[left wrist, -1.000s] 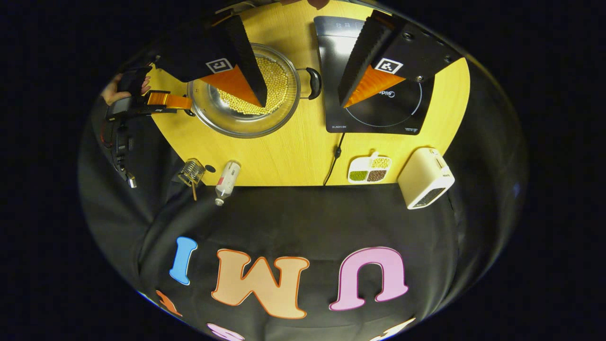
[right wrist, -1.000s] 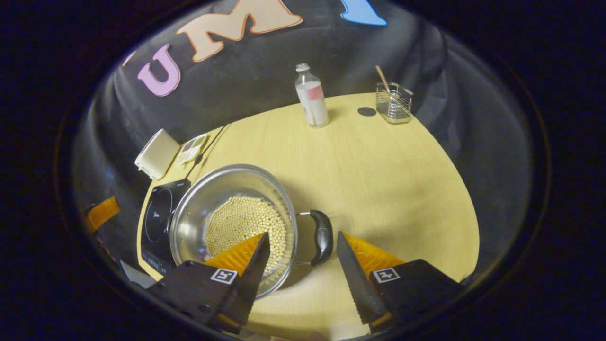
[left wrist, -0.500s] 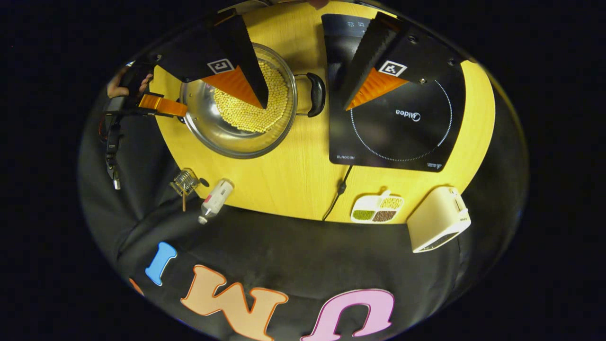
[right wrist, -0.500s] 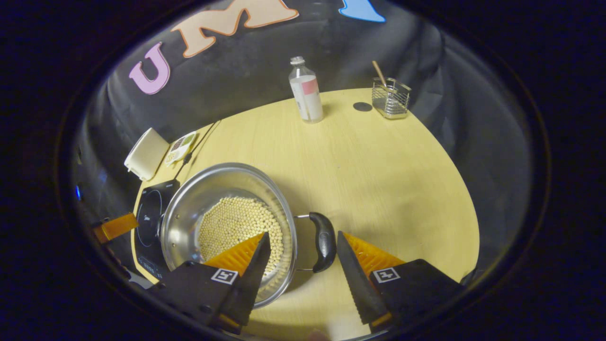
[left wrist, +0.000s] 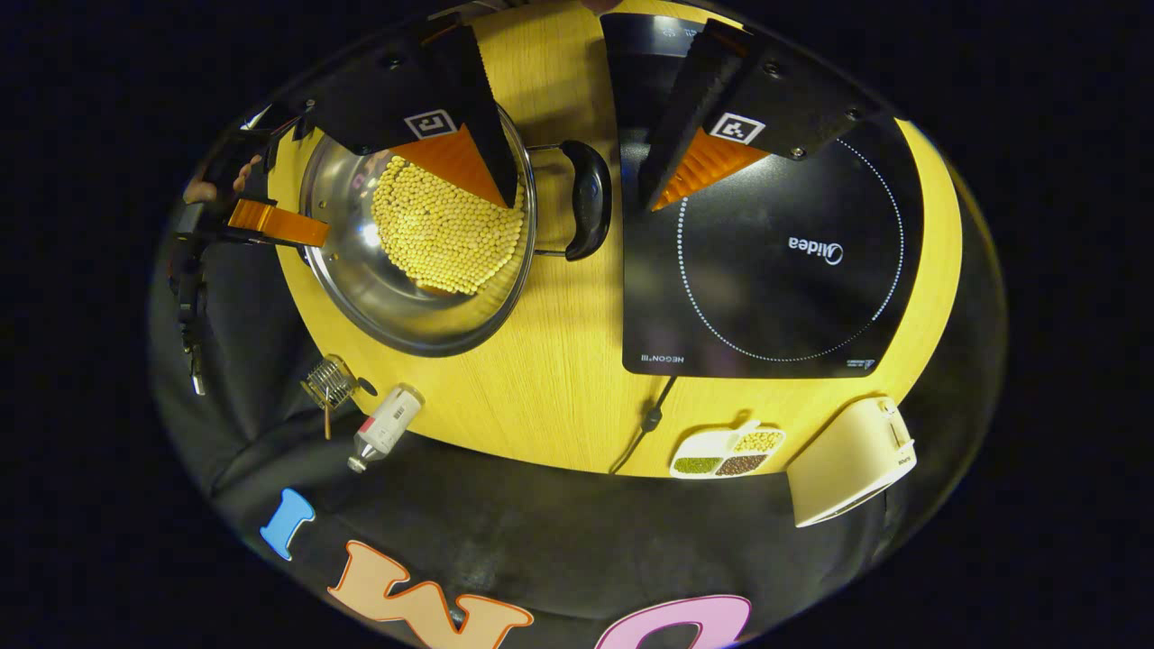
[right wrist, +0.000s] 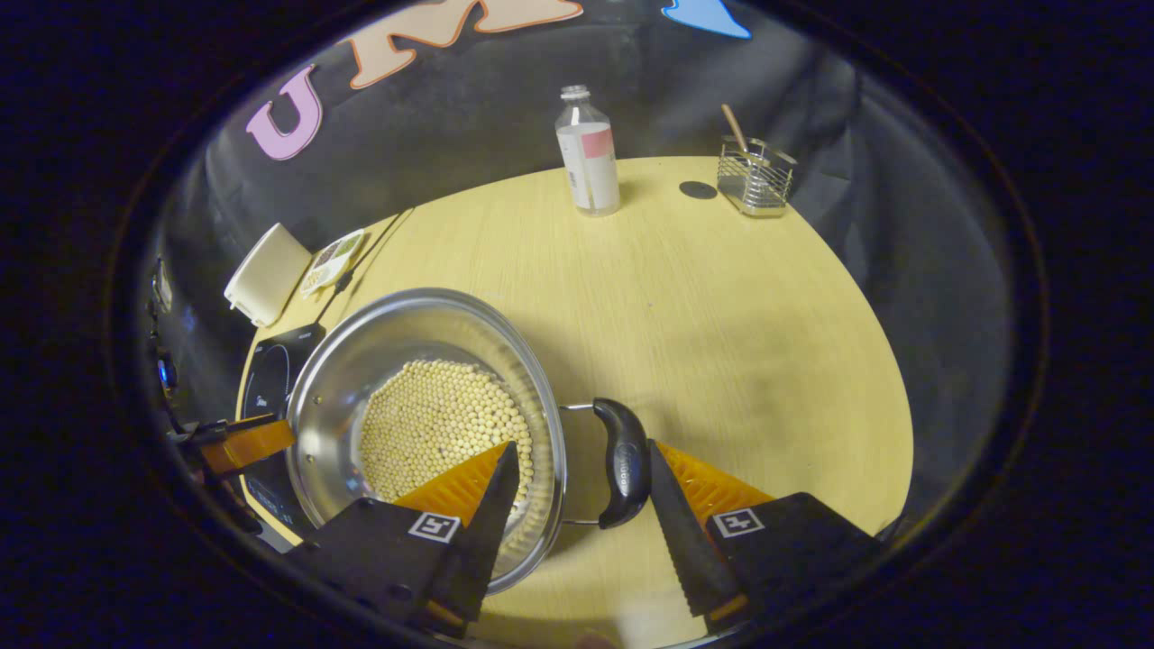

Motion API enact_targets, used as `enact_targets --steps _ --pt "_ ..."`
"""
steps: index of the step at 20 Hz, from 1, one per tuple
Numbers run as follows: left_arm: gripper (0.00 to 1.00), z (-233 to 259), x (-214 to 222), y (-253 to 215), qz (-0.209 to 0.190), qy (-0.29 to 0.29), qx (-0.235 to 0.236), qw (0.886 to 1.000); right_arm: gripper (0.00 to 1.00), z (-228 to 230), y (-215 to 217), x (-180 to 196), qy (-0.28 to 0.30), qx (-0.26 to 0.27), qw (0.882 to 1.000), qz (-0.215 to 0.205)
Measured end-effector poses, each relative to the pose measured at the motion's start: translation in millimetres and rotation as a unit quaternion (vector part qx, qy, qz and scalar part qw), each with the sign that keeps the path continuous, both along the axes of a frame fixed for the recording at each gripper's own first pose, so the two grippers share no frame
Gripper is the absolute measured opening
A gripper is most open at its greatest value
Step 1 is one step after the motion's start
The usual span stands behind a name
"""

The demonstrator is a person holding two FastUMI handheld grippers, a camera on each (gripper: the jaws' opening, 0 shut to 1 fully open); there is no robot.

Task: First push the handle of the pot to place it horizontally, then grasp the pot with both hands and set it on the induction cooktop.

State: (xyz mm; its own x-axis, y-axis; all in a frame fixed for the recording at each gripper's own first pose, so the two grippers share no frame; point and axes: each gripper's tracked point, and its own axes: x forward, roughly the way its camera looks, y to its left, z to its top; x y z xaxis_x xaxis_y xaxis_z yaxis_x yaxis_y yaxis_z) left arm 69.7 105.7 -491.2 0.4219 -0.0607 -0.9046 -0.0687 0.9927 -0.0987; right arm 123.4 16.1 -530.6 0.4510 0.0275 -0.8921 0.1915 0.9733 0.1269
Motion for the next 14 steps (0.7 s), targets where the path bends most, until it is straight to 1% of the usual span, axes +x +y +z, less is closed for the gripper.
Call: enact_targets --steps 1,2,3,4,5,7,8,9,10,11,12,13,14 --pt "0.93 -1 1 0 -0.001 0.0 0.002 1.0 0.79 -2 0 -1 0.002 -0.001 1.0 0.001" --pt "0.87 -2 7 -1 -0.005 -0.009 0.002 1.0 0.79 -2 0 0 0.003 -0.003 1.0 0.002" --pt "0.84 -3 6 -2 -0.009 -0.006 0.002 1.0 0.79 -3 -1 0 0.003 -0.007 1.0 0.003" --pt "0.89 -2 6 -1 -0.013 -0.004 0.006 1.0 0.75 -5 -2 0 0.004 -0.009 1.0 0.005" --pt "0.81 -4 8 -2 -0.018 -0.006 0.008 1.0 0.82 -6 -1 -1 0.005 -0.011 1.0 0.007" --pt "0.79 -6 9 -7 -0.024 -0.002 0.011 1.0 0.81 -10 -3 -3 0.009 -0.017 1.0 0.009" --pt "0.85 -7 10 -11 -0.029 -0.001 0.008 1.0 0.81 -10 -2 -2 0.008 -0.016 1.0 0.008" --pt "0.85 -9 10 -16 -0.034 0.0 0.004 0.999 0.81 -10 -3 0 0.006 -0.016 1.0 0.007" --pt "0.85 -14 9 -16 -0.032 0.012 0.01 0.999 0.81 -10 -3 2 0.006 -0.014 1.0 0.007" --pt "0.8 -13 7 -15 -0.033 0.011 0.013 0.999 0.81 -10 -4 2 0.006 -0.013 1.0 0.005" --pt "0.85 -16 10 -14 -0.03 0.008 0.013 0.999 0.81 -10 -5 3 0.006 -0.013 1.0 0.003" --pt "0.76 -18 10 -14 -0.027 0.011 0.013 0.999 0.81 -11 -6 4 0.006 -0.012 1.0 0.002" --pt "0.75 -18 12 -14 -0.027 0.01 0.015 0.999 0.81 -12 -7 4 0.006 -0.013 1.0 0.001"
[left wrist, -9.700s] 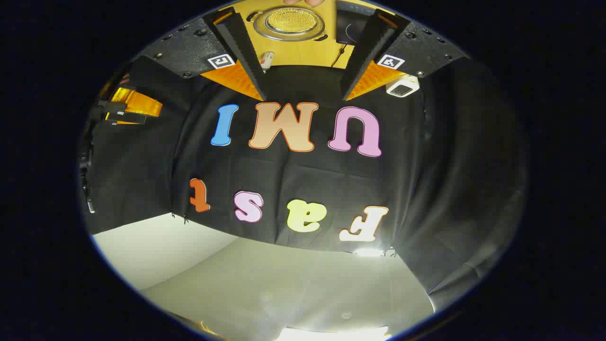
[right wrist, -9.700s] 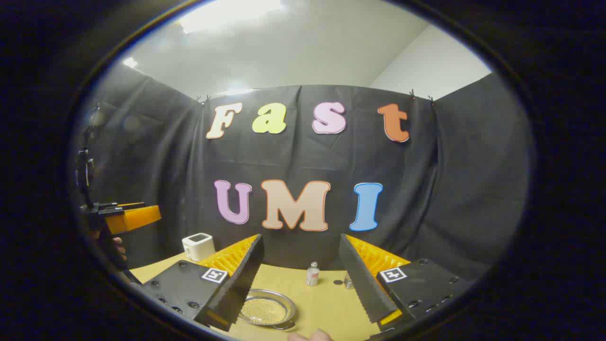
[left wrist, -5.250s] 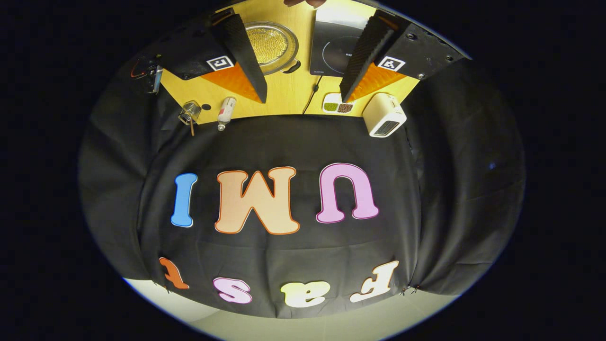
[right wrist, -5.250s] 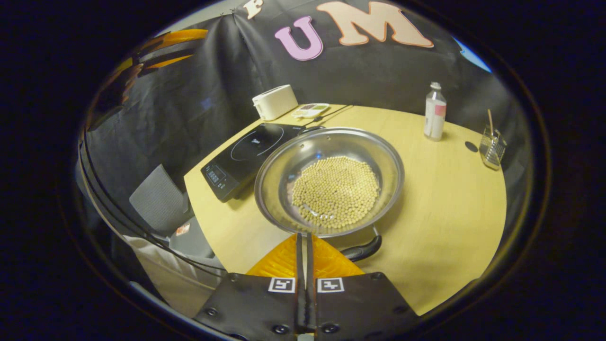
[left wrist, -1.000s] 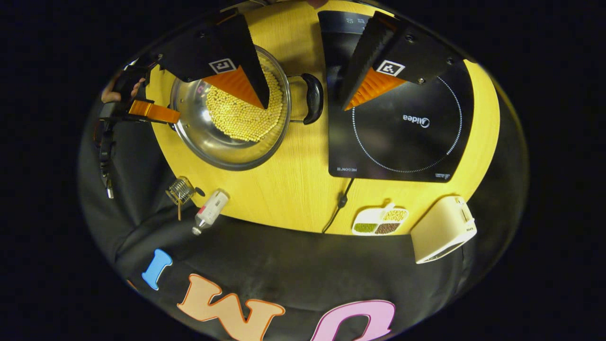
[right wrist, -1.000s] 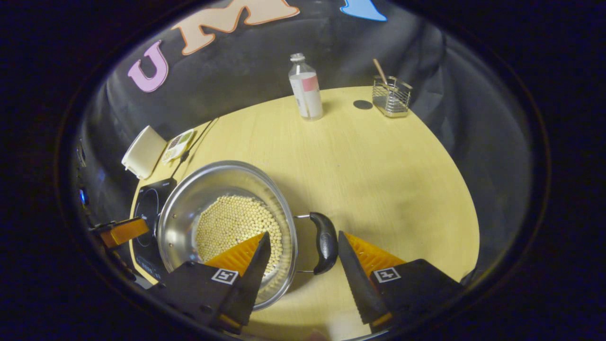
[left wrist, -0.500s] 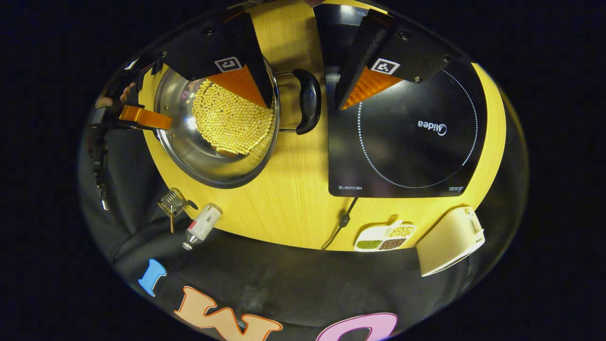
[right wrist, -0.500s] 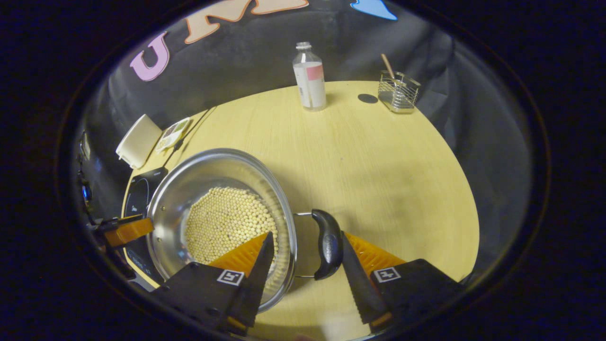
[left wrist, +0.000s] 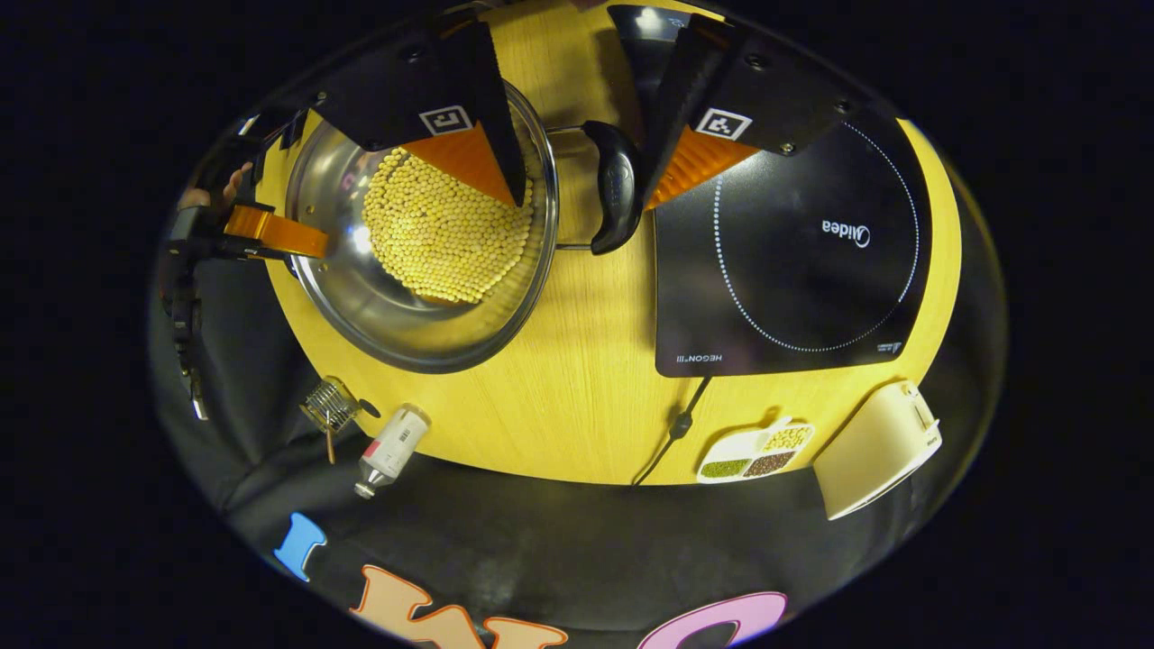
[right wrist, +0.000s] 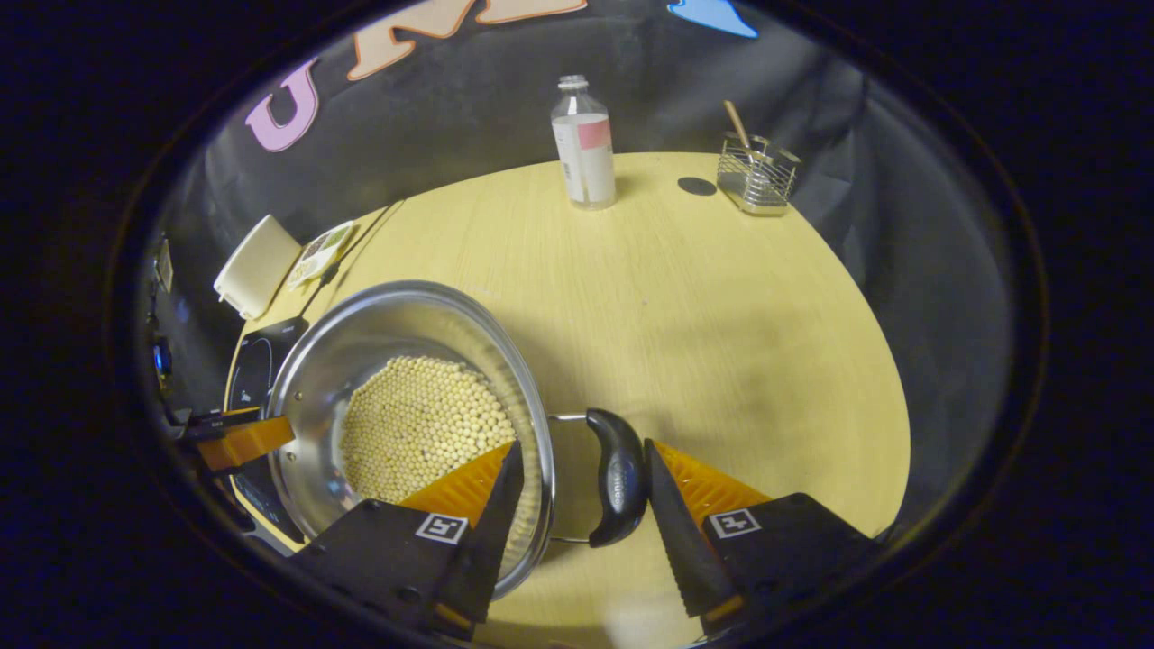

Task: First push the handle of the pot to place it horizontally, then grasp the pot with both hands and set it on the induction cooktop.

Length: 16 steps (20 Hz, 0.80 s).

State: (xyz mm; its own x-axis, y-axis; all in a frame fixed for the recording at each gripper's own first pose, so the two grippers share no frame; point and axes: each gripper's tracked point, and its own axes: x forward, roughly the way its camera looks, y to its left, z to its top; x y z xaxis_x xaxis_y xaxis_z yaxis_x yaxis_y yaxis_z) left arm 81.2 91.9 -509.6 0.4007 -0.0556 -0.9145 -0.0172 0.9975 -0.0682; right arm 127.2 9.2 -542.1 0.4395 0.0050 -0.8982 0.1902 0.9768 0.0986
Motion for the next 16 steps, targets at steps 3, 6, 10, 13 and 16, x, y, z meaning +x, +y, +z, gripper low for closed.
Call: enact_targets --steps 3,6,10,13,16 --pt "0.64 -7 1 1 -0.004 0.005 0.005 1.0 0.81 -2 -3 -1 0.002 -0.003 1.0 0.003" --pt "0.65 -13 1 1 -0.009 0.01 0.018 1.0 0.72 -6 -4 -1 0.005 -0.009 1.0 0.007" --pt "0.66 -18 3 -1 -0.015 0.01 0.032 0.999 0.73 -11 -12 -5 0.011 -0.022 1.0 0.009" --pt "0.68 -21 3 -2 -0.008 0.008 0.034 0.999 0.64 -15 -15 -6 0.013 -0.013 1.0 0.004" --pt "0.65 -24 3 -3 -0.013 0.004 0.052 0.999 0.66 -13 -14 -5 0.008 -0.014 1.0 0.006"
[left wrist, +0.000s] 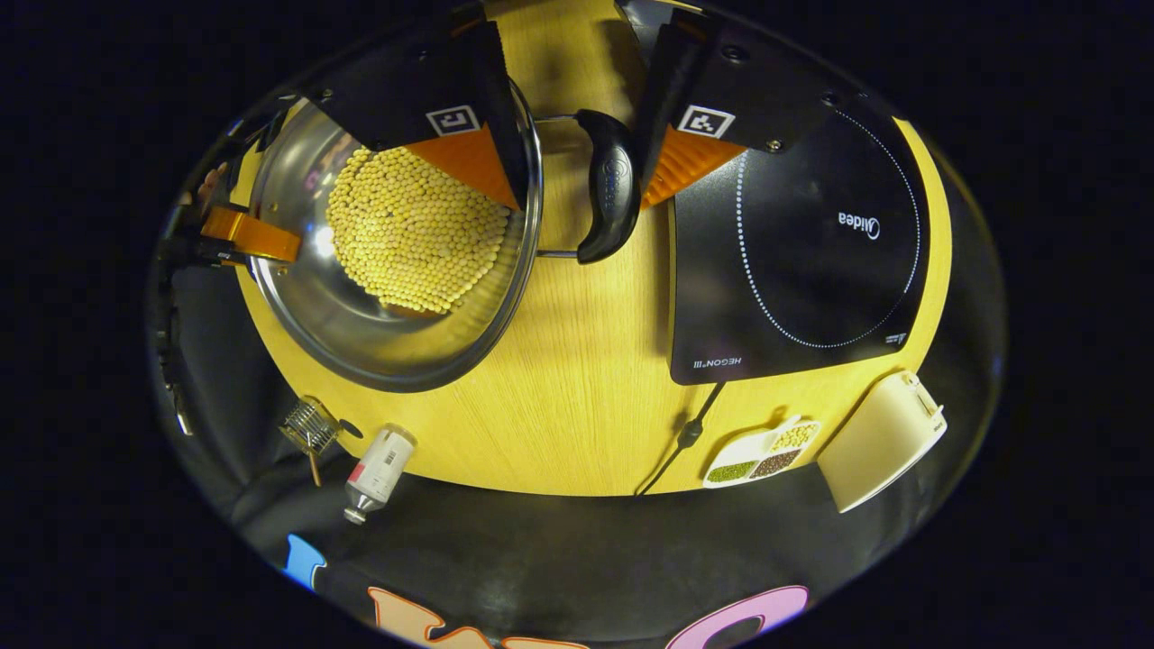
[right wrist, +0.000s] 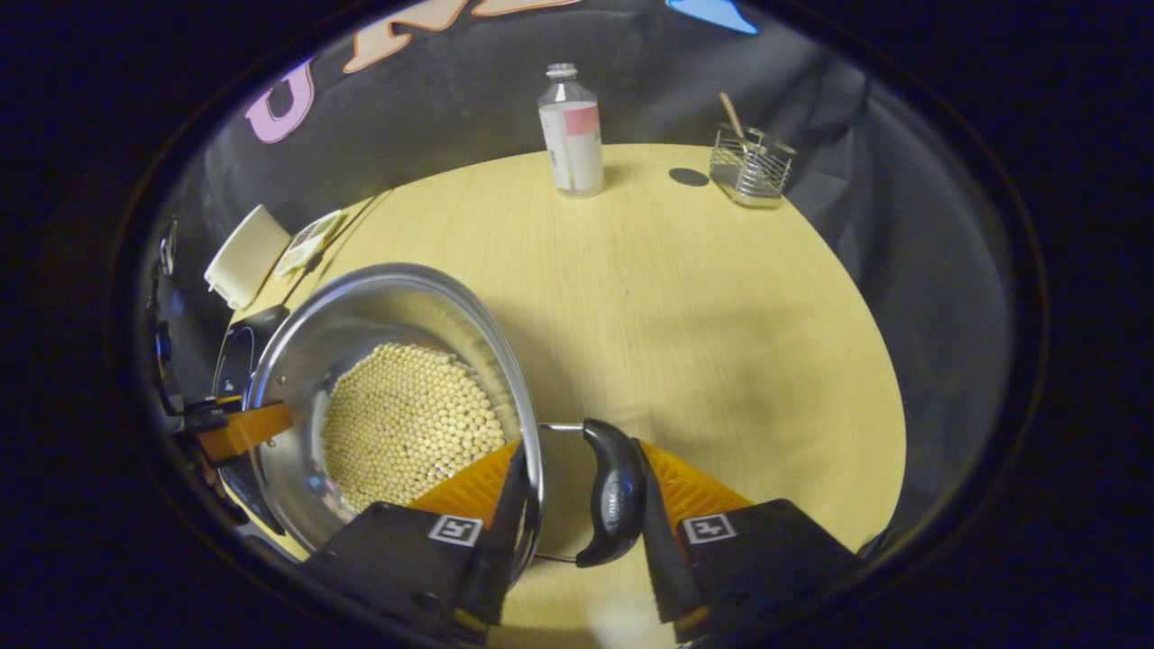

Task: First push the handle of the pot to place it horizontally, then grasp the pot with both hands and set it on the induction cooktop.

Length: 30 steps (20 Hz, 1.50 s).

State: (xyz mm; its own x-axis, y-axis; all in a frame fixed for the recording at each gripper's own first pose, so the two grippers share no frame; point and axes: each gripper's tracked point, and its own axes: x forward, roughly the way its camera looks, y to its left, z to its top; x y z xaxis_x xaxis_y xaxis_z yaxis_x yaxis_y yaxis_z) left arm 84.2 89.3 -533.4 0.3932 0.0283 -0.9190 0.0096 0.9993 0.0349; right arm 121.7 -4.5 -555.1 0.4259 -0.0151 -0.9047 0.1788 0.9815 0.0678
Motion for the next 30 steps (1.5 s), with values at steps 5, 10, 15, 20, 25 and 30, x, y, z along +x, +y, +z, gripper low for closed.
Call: enact_targets --steps 5,10,15,20,25,30 --pt "0.66 -2 0 -1 -0.014 -0.006 -0.005 1.0 0.56 -2 -1 1 -0.007 0.01 1.0 0.003" --pt "0.64 -1 0 -1 -0.016 -0.01 -0.009 1.0 0.57 -2 0 0 -0.009 0.02 1.0 0.008" --pt "0.64 -1 1 -1 -0.021 -0.021 -0.005 1.0 0.53 -5 1 1 -0.017 0.041 0.999 0.007" --pt "0.64 -1 0 0 -0.028 -0.035 0.004 0.999 0.53 -4 0 4 -0.03 0.036 0.999 0.014" --pt "0.65 0 -10 -2 -0.009 -0.038 0.007 0.999 0.56 -3 0 4 -0.038 0.037 0.998 0.029" --pt "0.64 2 -31 -6 0.015 -0.04 -0.001 0.999 0.53 -2 -2 -9 -0.038 0.043 0.998 0.038"
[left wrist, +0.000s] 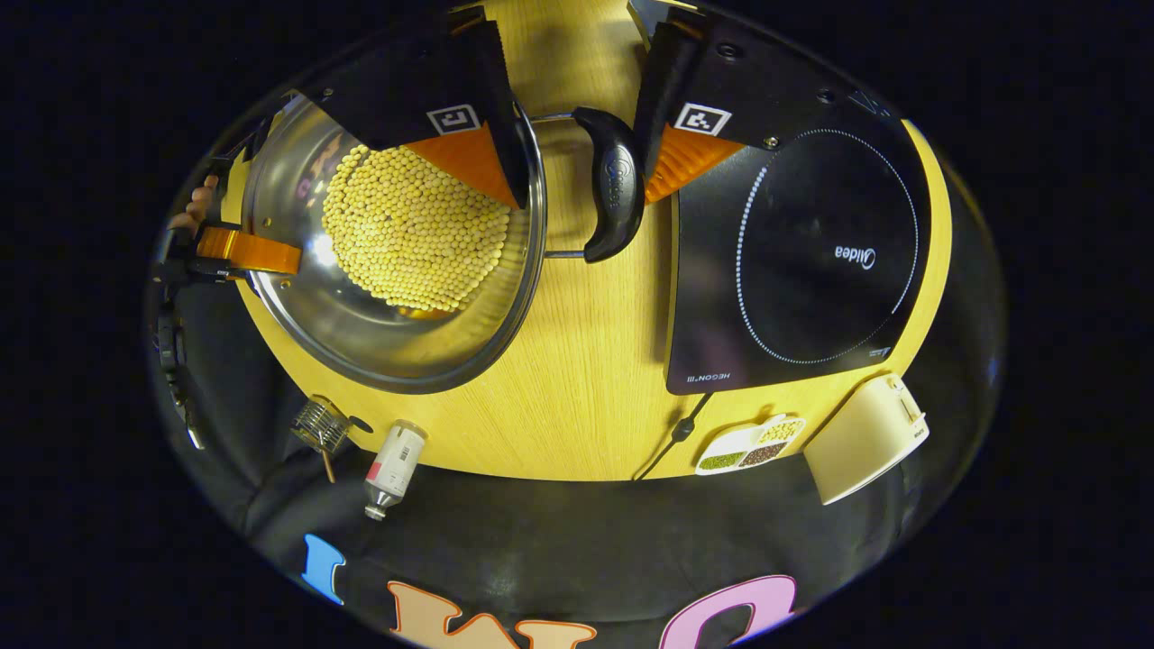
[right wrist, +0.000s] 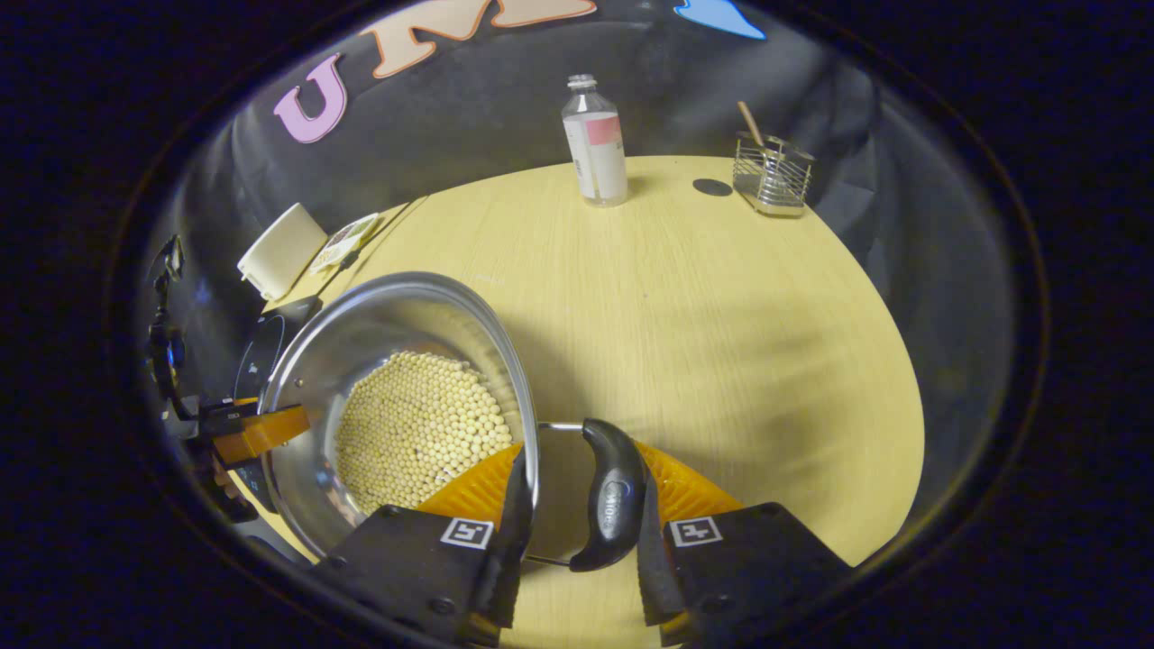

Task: First push the handle of the pot to place it horizontally, then grasp the pot with both hands and set it on the induction cooktop.

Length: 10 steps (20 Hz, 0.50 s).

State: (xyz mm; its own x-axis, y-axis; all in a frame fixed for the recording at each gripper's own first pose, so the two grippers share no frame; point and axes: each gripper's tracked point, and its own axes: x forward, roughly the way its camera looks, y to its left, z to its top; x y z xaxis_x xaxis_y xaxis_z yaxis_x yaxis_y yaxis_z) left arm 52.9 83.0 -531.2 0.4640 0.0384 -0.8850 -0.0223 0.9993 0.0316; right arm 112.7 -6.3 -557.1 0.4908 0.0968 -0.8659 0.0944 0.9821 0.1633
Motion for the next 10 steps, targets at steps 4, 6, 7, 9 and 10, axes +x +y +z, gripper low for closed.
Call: enact_targets --steps 4,6,7,9,10 --pt "0.65 3 -18 -3 0.019 0.011 0.005 1.0 0.53 2 0 -10 0.001 0.0 1.0 0.015" --pt "0.62 3 -23 -3 0.037 0.018 0.0 0.999 0.52 2 -1 -10 0.002 0.002 1.0 0.017" --pt "0.61 4 -24 -4 0.041 0.02 -0.001 0.999 0.52 4 0 -13 0.003 0.002 1.0 0.018" --pt "0.61 7 -30 -4 0.044 0.027 -0.001 0.999 0.52 7 3 -18 0.004 0.006 1.0 0.02" --pt "0.61 11 -31 -3 0.046 0.025 0.0 0.999 0.52 11 4 -18 0.002 0.008 1.0 0.021"
